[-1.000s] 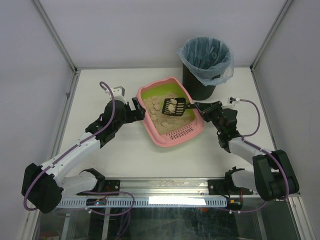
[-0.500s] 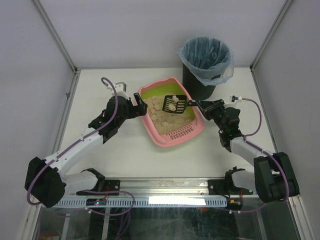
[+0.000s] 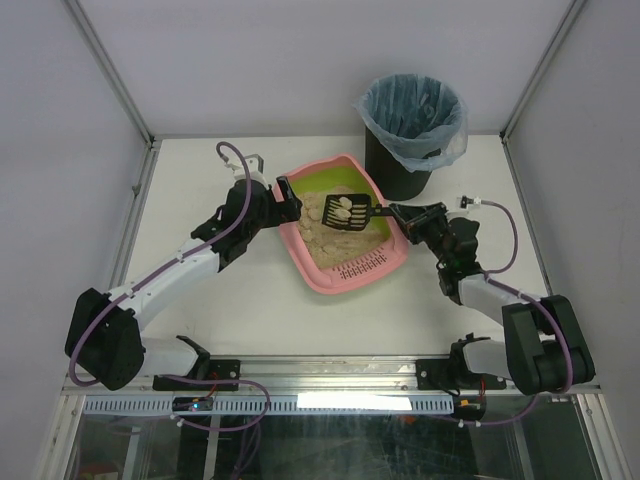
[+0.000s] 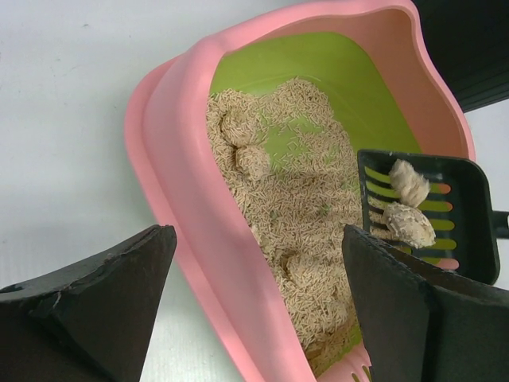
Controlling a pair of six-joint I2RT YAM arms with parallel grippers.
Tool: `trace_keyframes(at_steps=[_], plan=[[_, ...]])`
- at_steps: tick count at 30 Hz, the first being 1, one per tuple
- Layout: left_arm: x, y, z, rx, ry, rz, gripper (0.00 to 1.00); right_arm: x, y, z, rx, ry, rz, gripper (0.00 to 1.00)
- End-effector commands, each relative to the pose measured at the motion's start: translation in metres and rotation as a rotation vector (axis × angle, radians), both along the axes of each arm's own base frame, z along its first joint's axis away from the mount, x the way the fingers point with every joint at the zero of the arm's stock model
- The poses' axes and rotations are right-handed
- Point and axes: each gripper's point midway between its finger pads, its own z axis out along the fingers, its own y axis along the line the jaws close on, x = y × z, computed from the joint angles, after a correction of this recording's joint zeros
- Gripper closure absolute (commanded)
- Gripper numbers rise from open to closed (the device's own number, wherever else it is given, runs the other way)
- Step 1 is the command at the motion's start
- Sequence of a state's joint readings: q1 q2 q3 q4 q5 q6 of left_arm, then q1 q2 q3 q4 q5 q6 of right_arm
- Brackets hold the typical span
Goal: Clean the litter box
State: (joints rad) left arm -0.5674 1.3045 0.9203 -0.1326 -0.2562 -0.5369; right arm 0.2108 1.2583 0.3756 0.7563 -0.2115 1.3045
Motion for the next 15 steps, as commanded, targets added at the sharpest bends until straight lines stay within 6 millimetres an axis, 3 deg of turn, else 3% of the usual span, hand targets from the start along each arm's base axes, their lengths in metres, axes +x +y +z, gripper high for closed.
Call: trace_keyframes(at_steps=[1, 2, 5, 6, 9, 10, 13, 15], plan=[[0.013, -0.006, 0.031, -0.056, -0.069, 0.009, 0.10, 0.004, -0.014, 0.032, 0.087, -0.100, -0.046, 1.00], [0.013, -0.005, 0.032, -0.058, -0.071, 0.012, 0.10, 0.003, -0.017, 0.031, 0.097, -0.095, -0.056, 1.00], [0.014, -0.003, 0.031, -0.059, -0.071, 0.025, 0.11, 0.000, 0.017, 0.046, 0.069, -0.142, 0.066, 1.00], [0.016, -0.005, 0.028, -0.054, -0.066, 0.020, 0.11, 0.000, 0.018, 0.046, 0.068, -0.149, 0.068, 1.00], [0.019, -0.009, 0.027, -0.044, -0.053, 0.010, 0.12, 0.005, -0.016, 0.032, 0.105, -0.100, -0.047, 1.00], [0.019, -0.008, 0.026, -0.043, -0.051, 0.017, 0.12, 0.005, -0.014, 0.034, 0.110, -0.107, -0.037, 1.00], [0.022, -0.009, 0.020, -0.037, -0.037, 0.023, 0.14, 0.000, 0.017, 0.049, 0.075, -0.150, 0.072, 1.00], [0.023, -0.012, 0.019, -0.032, -0.025, 0.012, 0.16, 0.002, -0.001, 0.040, 0.073, -0.124, 0.012, 1.00]])
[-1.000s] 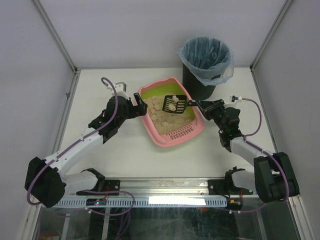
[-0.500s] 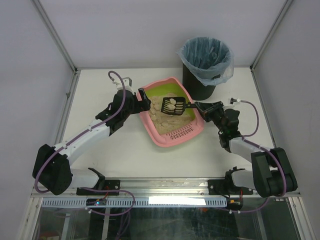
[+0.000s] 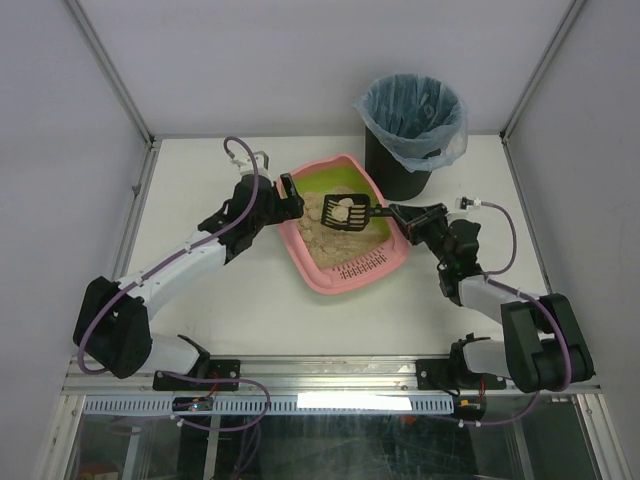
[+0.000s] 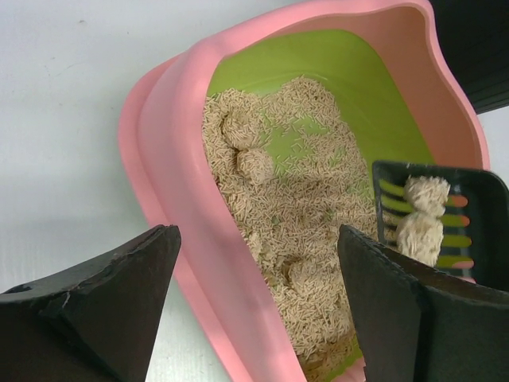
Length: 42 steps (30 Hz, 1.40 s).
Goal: Clean the litter box
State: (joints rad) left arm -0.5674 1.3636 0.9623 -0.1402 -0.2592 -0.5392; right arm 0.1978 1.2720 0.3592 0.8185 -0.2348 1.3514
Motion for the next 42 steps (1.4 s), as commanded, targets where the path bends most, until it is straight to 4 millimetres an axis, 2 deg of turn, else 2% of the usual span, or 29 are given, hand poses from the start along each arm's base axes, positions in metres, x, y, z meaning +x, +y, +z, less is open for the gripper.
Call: trace_keyframes(at_steps=[1, 2, 5, 6, 8, 9, 10, 12, 13, 16, 17, 20, 21, 22, 24, 25, 27, 29, 31, 38, 42], plan=[[0.013, -0.007, 0.025, -0.042, -0.043, 0.008, 0.17, 0.004, -0.014, 0.029, 0.037, -0.090, -0.041, 1.00], [0.012, -0.006, 0.025, -0.040, -0.043, 0.016, 0.17, 0.005, -0.017, 0.032, 0.049, -0.097, -0.051, 1.00], [0.012, -0.005, 0.021, -0.044, -0.036, 0.031, 0.17, 0.000, 0.015, 0.047, 0.019, -0.145, 0.060, 1.00], [0.012, -0.007, 0.020, -0.042, -0.031, 0.026, 0.18, 0.000, 0.013, 0.046, 0.015, -0.147, 0.051, 1.00], [0.012, -0.008, 0.020, -0.036, -0.029, 0.027, 0.18, 0.005, -0.013, 0.036, 0.033, -0.110, -0.033, 1.00], [0.012, -0.008, 0.020, -0.036, -0.029, 0.031, 0.19, 0.004, -0.020, 0.035, 0.046, -0.106, -0.053, 1.00], [0.010, -0.009, 0.018, -0.037, -0.027, 0.034, 0.19, 0.002, -0.015, 0.037, 0.046, -0.112, -0.026, 1.00], [0.009, -0.012, 0.013, -0.042, -0.013, 0.033, 0.20, -0.001, 0.009, 0.048, 0.022, -0.142, 0.053, 1.00], [0.010, -0.015, 0.011, -0.043, -0.005, 0.026, 0.21, -0.001, 0.012, 0.049, 0.012, -0.149, 0.063, 1.00], [0.007, -0.019, 0.009, -0.026, 0.006, 0.021, 0.23, 0.004, -0.019, 0.035, 0.033, -0.100, -0.045, 1.00], [0.007, -0.017, 0.006, -0.018, 0.009, 0.032, 0.23, 0.003, -0.021, 0.036, 0.043, -0.106, -0.046, 1.00], [0.005, -0.016, 0.001, -0.018, 0.020, 0.039, 0.24, -0.001, 0.010, 0.048, 0.017, -0.143, 0.063, 1.00], [0.004, -0.018, 0.002, -0.019, 0.019, 0.030, 0.24, 0.000, 0.011, 0.047, 0.010, -0.146, 0.062, 1.00], [0.005, -0.020, -0.006, -0.005, 0.039, 0.023, 0.24, 0.001, 0.000, 0.041, 0.008, -0.130, 0.026, 1.00], [0.003, -0.022, -0.009, 0.005, 0.047, 0.016, 0.24, 0.003, -0.023, 0.033, 0.042, -0.099, -0.050, 1.00], [0.001, -0.021, -0.010, 0.003, 0.048, 0.017, 0.24, 0.004, -0.020, 0.040, 0.046, -0.119, -0.033, 1.00], [0.000, -0.023, -0.012, -0.004, 0.052, 0.009, 0.24, -0.001, 0.009, 0.050, 0.009, -0.151, 0.065, 1.00], [0.000, -0.028, -0.015, 0.007, 0.063, -0.019, 0.26, -0.003, 0.011, 0.050, 0.008, -0.150, 0.064, 1.00], [-0.001, -0.028, -0.018, 0.030, 0.073, -0.026, 0.28, -0.003, -0.003, 0.048, 0.009, -0.141, 0.022, 1.00], [0.000, -0.011, -0.026, 0.154, 0.076, -0.007, 0.41, -0.013, -0.010, 0.066, -0.048, -0.169, 0.005, 1.00], [0.008, 0.004, -0.031, 0.210, 0.090, 0.010, 0.53, -0.017, -0.013, 0.079, -0.075, -0.191, 0.001, 1.00]])
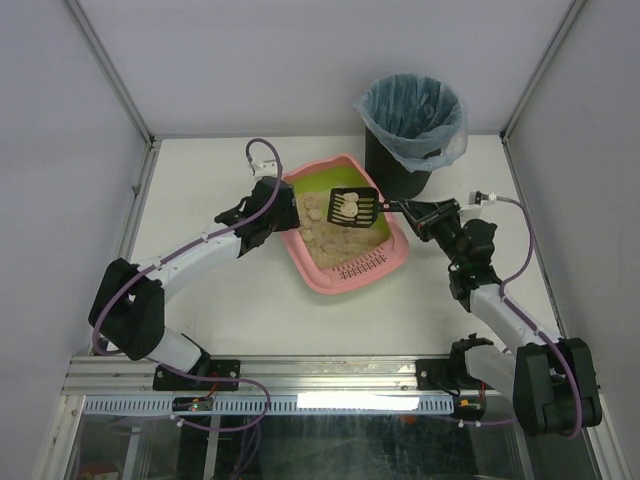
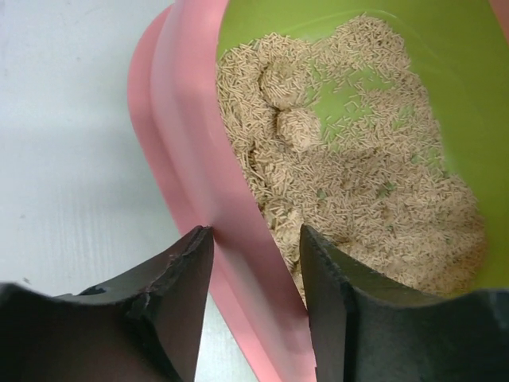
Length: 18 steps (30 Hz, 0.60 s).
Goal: Clean the litter box
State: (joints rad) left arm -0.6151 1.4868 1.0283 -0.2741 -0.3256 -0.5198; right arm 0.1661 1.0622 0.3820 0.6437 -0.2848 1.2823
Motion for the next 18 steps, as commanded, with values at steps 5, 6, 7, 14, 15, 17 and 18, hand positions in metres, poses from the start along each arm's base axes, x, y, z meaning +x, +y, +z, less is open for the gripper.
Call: trace_keyframes(at_steps=[5, 6, 7, 14, 15, 17, 18], plan=[[0.024, 0.022, 0.014, 0.079, -0.042, 0.013, 0.60, -0.001, -0.003, 0.043, -0.022, -0.105, -0.003, 1.00], [0.026, 0.024, 0.013, 0.087, -0.044, 0.017, 0.60, -0.001, -0.002, 0.044, -0.021, -0.105, 0.002, 1.00], [0.029, 0.027, 0.013, 0.097, -0.046, 0.023, 0.60, -0.001, -0.001, 0.043, -0.019, -0.101, 0.008, 1.00], [0.049, 0.034, 0.017, 0.097, -0.051, 0.026, 0.59, 0.000, 0.003, 0.040, -0.015, -0.084, 0.032, 1.00], [0.051, 0.035, 0.018, 0.101, -0.054, 0.030, 0.57, 0.000, 0.005, 0.041, -0.011, -0.084, 0.041, 1.00], [0.054, 0.036, 0.020, 0.103, -0.057, 0.031, 0.54, -0.001, 0.011, 0.043, -0.013, -0.089, 0.067, 1.00], [0.054, 0.036, 0.022, 0.093, -0.059, 0.030, 0.52, 0.000, 0.012, 0.044, -0.021, -0.097, 0.076, 1.00]])
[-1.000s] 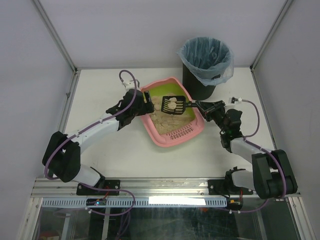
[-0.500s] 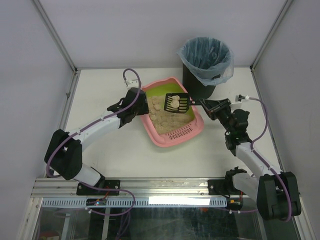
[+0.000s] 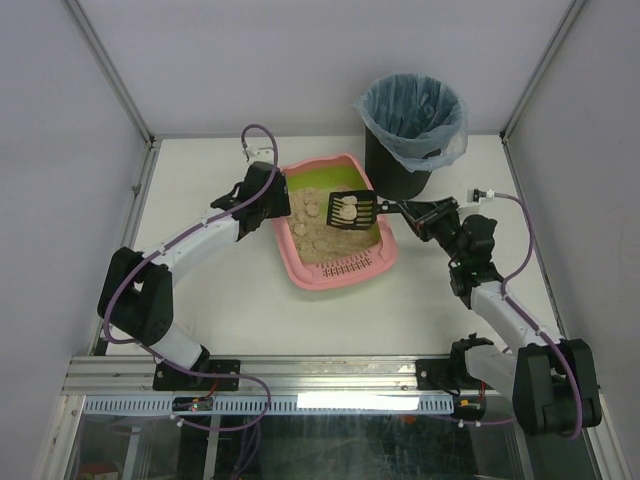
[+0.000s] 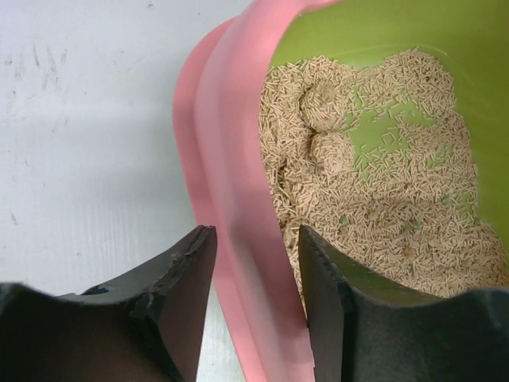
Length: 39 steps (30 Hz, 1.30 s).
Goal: Clean the litter box
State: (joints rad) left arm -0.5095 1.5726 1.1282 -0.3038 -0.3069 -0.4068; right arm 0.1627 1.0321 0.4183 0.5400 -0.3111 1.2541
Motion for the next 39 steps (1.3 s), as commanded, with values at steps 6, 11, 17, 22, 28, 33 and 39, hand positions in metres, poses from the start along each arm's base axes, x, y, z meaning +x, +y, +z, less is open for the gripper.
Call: trace_keyframes(at_steps=[6, 11, 17, 22, 28, 33, 39], plan=[[0.010, -0.006, 0.050, -0.089, -0.116, -0.048, 0.18, 0.010, 0.005, 0.046, 0.056, -0.132, 0.032, 1.00], [0.006, -0.003, 0.078, -0.136, -0.167, -0.060, 0.09, 0.018, -0.006, 0.033, 0.081, -0.098, -0.008, 1.00], [-0.008, 0.018, 0.116, -0.174, -0.269, -0.025, 0.03, 0.019, 0.024, 0.047, 0.028, -0.148, 0.072, 1.00], [-0.023, 0.032, 0.138, -0.187, -0.326, -0.004, 0.01, 0.025, 0.019, 0.047, 0.054, -0.140, 0.066, 1.00], [-0.034, 0.040, 0.141, -0.190, -0.345, 0.007, 0.01, 0.032, 0.006, 0.042, 0.097, -0.115, 0.019, 1.00], [-0.037, 0.038, 0.137, -0.201, -0.344, -0.013, 0.01, 0.030, 0.035, 0.059, 0.036, -0.131, 0.097, 1.00], [-0.042, 0.041, 0.124, -0.196, -0.323, -0.006, 0.01, 0.036, 0.019, 0.096, 0.040, -0.152, 0.065, 1.00]])
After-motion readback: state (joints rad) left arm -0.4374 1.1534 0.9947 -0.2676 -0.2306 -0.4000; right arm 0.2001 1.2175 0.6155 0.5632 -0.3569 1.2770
